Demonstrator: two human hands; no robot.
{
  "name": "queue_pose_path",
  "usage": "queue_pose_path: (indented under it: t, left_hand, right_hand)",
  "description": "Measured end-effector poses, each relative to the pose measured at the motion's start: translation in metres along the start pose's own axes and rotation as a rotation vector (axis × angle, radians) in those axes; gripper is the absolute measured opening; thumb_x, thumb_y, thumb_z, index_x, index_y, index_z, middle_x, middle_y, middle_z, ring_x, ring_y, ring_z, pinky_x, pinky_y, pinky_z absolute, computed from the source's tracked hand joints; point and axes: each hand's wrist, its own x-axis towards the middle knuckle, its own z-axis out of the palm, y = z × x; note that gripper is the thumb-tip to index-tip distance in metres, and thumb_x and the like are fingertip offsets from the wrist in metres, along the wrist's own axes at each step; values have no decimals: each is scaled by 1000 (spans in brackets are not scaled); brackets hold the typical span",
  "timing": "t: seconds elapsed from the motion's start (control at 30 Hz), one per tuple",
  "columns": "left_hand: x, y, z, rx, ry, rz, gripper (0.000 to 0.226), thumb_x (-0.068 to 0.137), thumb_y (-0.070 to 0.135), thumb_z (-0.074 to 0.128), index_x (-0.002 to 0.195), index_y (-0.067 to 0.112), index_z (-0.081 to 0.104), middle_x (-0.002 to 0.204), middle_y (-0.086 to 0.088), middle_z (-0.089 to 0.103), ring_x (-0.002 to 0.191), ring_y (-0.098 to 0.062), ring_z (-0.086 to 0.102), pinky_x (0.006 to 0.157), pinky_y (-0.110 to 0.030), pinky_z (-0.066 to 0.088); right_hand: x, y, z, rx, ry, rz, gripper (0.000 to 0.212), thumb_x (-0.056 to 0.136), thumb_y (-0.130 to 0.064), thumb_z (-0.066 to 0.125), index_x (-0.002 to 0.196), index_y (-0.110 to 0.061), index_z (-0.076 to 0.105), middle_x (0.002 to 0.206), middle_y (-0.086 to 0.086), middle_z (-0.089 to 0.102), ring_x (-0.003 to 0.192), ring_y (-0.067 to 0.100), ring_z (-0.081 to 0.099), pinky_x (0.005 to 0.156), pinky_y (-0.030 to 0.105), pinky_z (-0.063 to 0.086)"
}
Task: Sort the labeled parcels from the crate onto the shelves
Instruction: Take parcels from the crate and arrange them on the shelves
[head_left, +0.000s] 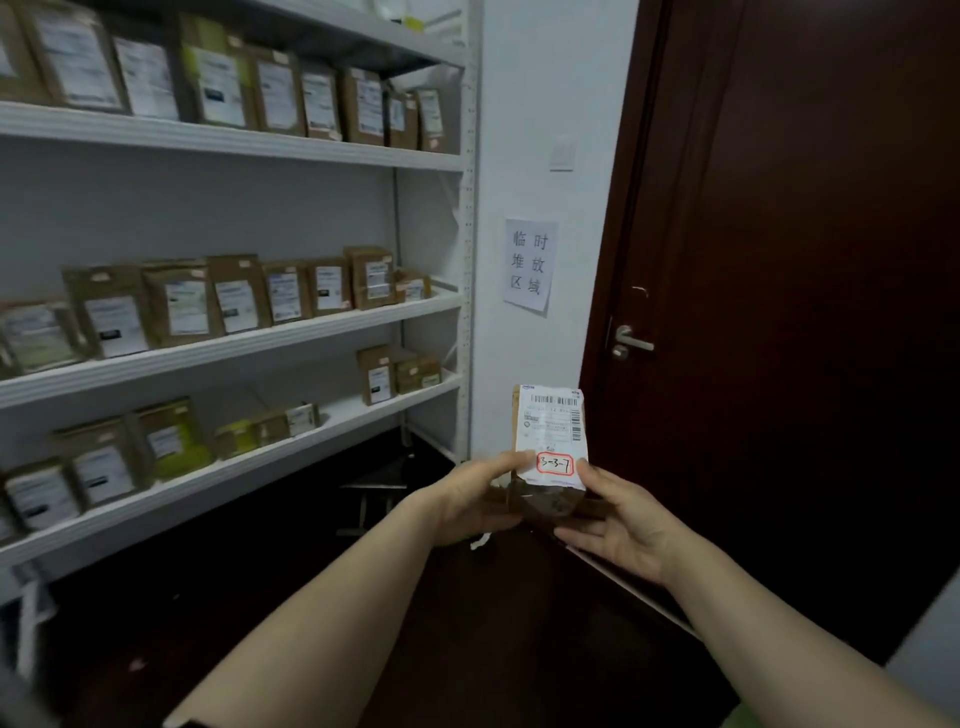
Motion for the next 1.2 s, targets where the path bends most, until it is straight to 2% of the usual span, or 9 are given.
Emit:
queue_pose_path:
  t: [0.27, 0.43, 0.57, 0.7, 0.87, 0.97, 1.07, 1.2]
  left_hand:
    - [-29, -21, -23, -72, 96, -26, 36, 81, 40, 68, 109, 17, 65, 108, -9, 65, 109, -23, 60, 94, -32, 50]
    - [-40, -27, -29, -101, 124, -39, 29, 86, 36, 64, 105, 15, 65, 104, -10, 64, 100, -21, 62, 81, -27, 53]
    - [-43, -35, -35, -124, 153, -40, 25, 86, 25, 64, 108, 13, 63, 108, -12, 62, 104, -23, 60, 92, -31, 51]
    - [-47, -40, -39, -113, 164, -37, 23, 85, 16, 61, 107, 11, 60, 107, -13, 62, 101, -23, 60, 90, -30, 51]
    - [-55, -40, -39, -85, 170, -43, 19, 85, 13, 57, 105, 13, 60, 108, -12, 60, 102, -23, 58, 93, -31, 48]
    - [-60, -42, -39, -19, 172, -69, 28, 78, 22, 61, 105, 18, 60, 114, -11, 59, 107, -23, 57, 102, -36, 43]
    - [-61, -44, -43, 56, 193, -111, 58, 59, 35, 61, 114, 18, 58, 119, -9, 59, 110, -23, 56, 107, -44, 35]
    - [-62, -47, -48, 86, 203, -162, 76, 72, 64, 61, 132, 20, 48, 132, -8, 52, 120, -25, 50, 107, -50, 27]
  right_hand:
    - [7, 27, 26, -54, -49, 41, 44, 72, -45, 65, 112, -25, 66, 113, 10, 69, 104, 32, 65, 80, 37, 53]
    - [8, 36, 36, -48, -64, 71, 50, 72, -45, 66, 118, -23, 64, 114, 8, 69, 105, 32, 65, 76, 35, 52]
    - [6, 41, 39, -26, -96, 85, 52, 72, -41, 68, 120, -22, 63, 115, 8, 69, 106, 30, 64, 78, 35, 53]
    - [4, 43, 44, -15, -121, 99, 53, 69, -40, 69, 119, -22, 64, 115, 7, 69, 107, 29, 63, 77, 34, 53]
    - [9, 50, 43, 8, -146, 121, 51, 69, -37, 70, 117, -21, 64, 113, 8, 70, 107, 30, 63, 83, 38, 52]
    - [11, 53, 43, 1, -154, 137, 51, 70, -37, 69, 119, -22, 64, 115, 8, 68, 106, 30, 63, 81, 38, 52]
    - [13, 57, 47, 10, -152, 155, 50, 72, -37, 68, 119, -22, 63, 117, 9, 67, 105, 30, 62, 77, 36, 53]
    - [13, 62, 53, -7, -153, 170, 48, 72, -38, 69, 116, -22, 64, 114, 11, 67, 103, 31, 63, 83, 39, 51]
